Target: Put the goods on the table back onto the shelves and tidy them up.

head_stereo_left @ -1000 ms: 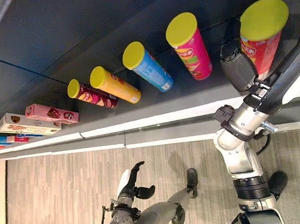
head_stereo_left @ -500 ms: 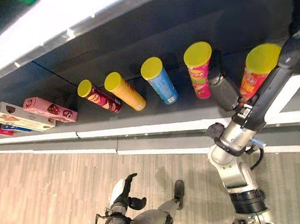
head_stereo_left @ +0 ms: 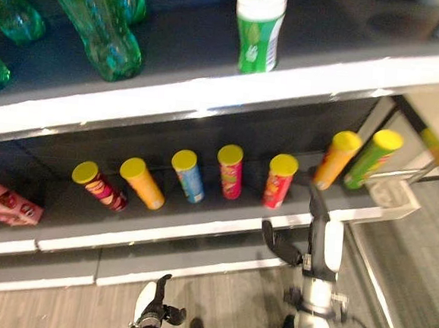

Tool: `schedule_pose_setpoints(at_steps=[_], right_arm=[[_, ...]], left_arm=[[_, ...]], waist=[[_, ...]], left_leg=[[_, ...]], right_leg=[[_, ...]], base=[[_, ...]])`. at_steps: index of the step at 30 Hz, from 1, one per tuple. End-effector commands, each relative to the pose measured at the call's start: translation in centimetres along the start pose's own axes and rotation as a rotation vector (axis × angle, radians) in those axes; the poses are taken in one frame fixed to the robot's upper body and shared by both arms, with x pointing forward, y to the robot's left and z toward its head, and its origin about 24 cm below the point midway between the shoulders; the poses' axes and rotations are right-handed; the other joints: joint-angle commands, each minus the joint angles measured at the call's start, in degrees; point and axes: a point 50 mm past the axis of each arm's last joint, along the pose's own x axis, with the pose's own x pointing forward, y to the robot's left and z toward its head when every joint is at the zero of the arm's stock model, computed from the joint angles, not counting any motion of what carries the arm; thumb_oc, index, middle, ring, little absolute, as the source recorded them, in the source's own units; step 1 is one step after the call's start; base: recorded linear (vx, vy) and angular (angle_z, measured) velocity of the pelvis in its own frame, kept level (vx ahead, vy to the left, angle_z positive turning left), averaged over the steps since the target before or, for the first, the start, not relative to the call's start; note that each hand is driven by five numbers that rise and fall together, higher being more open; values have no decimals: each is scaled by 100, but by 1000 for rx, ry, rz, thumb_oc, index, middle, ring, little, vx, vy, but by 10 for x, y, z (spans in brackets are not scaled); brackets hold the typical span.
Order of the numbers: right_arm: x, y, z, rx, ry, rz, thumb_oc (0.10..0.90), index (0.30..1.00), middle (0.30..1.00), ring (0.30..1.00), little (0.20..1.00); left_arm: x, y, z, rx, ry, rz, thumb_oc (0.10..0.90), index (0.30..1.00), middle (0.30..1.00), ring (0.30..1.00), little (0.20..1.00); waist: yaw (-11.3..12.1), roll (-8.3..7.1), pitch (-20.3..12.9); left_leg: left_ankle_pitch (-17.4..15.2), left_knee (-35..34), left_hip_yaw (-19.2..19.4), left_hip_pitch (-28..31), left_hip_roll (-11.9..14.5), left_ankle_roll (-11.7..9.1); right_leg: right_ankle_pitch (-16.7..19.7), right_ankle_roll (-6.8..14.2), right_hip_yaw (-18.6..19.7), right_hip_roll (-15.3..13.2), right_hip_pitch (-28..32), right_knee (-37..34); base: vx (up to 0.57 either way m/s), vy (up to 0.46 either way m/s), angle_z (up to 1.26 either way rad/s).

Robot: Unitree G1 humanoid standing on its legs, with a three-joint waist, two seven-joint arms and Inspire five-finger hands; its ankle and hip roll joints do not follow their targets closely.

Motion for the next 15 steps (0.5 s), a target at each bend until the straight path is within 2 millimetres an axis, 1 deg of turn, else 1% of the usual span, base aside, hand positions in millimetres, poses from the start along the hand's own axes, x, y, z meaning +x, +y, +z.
schedule_pose_setpoints(at_steps=[1,2,3,4,5,6,7,9,10,11,12,13,14,15], right_arm=[[21,-7,0,-41,-57,-2,800,900,900,900,900],[12,-2,-14,-90,9,49,800,900,900,900,900],[12,-2,-14,-90,9,49,800,900,900,900,900],[-24,9,-56,-226,234,225,800,900,900,900,900],[-29,7,-66,-253,305,241,800,900,900,900,900],[-40,7,-75,-276,366,274,800,900,900,900,900],[-40,8,-75,-275,366,274,800,900,900,900,900],[-74,10,-98,-358,529,428,800,900,900,900,900],[-86,10,-105,-405,570,495,800,900,900,900,900],[-117,4,-120,-460,717,663,800,900,900,900,900],[-117,5,-119,-459,717,663,800,900,900,900,900],[-136,-5,-127,-434,846,719,800,900,900,900,900],[-136,-5,-127,-433,848,719,800,900,900,900,900],[-147,-9,-130,-414,919,734,800,900,900,900,900]], left_arm=[[-14,-9,-25,78,58,-62,800,900,900,900,900],[-14,-10,-25,87,57,-72,800,900,900,900,900],[-14,-9,-25,87,57,-72,800,900,900,900,900],[-14,-13,-24,96,48,-114,800,900,900,900,900],[-13,-13,-22,83,43,-122,800,900,900,900,900],[-13,-13,-22,84,39,-129,800,900,900,900,900],[-13,-13,-22,84,39,-129,800,900,900,900,900],[-10,-12,-18,72,25,-153,800,900,900,900,900],[-9,-11,-15,77,12,-164,800,900,900,900,900],[-6,-11,-8,104,-33,-198,800,900,900,900,900],[-6,-10,-8,105,-33,-197,800,900,900,900,900],[-1,-3,4,123,-108,-218,800,900,900,900,900],[-1,-3,4,124,-107,-219,800,900,900,900,900],[2,2,9,145,-144,-223,800,900,900,900,900]], waist=[[34,307,-163],[-13,286,-191],[-14,284,-194],[-119,244,-257],[-189,208,-285],[-212,199,-291],[-205,197,-284],[-247,190,-270],[-272,159,-279],[-296,136,-252],[-301,121,-264],[-337,97,-247],[-334,93,-253],[-344,90,-254]], left_leg=[[-530,69,-42,356,-102,54],[-536,53,-27,404,-78,42],[-534,53,-27,399,-81,44],[-576,44,60,536,10,-3],[-553,44,100,530,10,-14],[-559,44,135,555,38,-29],[-562,44,142,562,41,-31],[-582,44,178,610,122,-75],[-562,44,187,601,139,-92],[-578,44,204,648,225,-136],[-557,44,202,621,211,-131],[-537,44,213,648,286,-176],[-536,44,213,645,288,-178],[-526,44,207,649,326,-197]], right_leg=[[118,164,-276,-132,289,27],[79,149,-242,-83,324,27],[80,150,-241,-86,320,27],[-27,110,-160,64,432,27],[-21,98,-113,81,408,27],[-40,83,-76,116,423,27],[-41,81,-70,121,426,27],[-116,40,-5,224,483,27],[-129,23,31,250,471,27],[-198,-14,81,347,533,27],[-184,-16,84,332,508,27],[-244,-49,141,425,542,27],[-246,-51,140,428,539,27],[-283,-69,159,470,552,27]], base=[[85,-75,-25],[10,-24,-32],[82,-105,-41],[69,-100,-32],[83,-121,-24],[19,-44,-21],[21,-62,-33],[20,-94,-27],[41,-152,-8],[19,-114,-5],[38,-173,-3],[10,-92,-1],[34,-136,-1],[53,-140,1]])
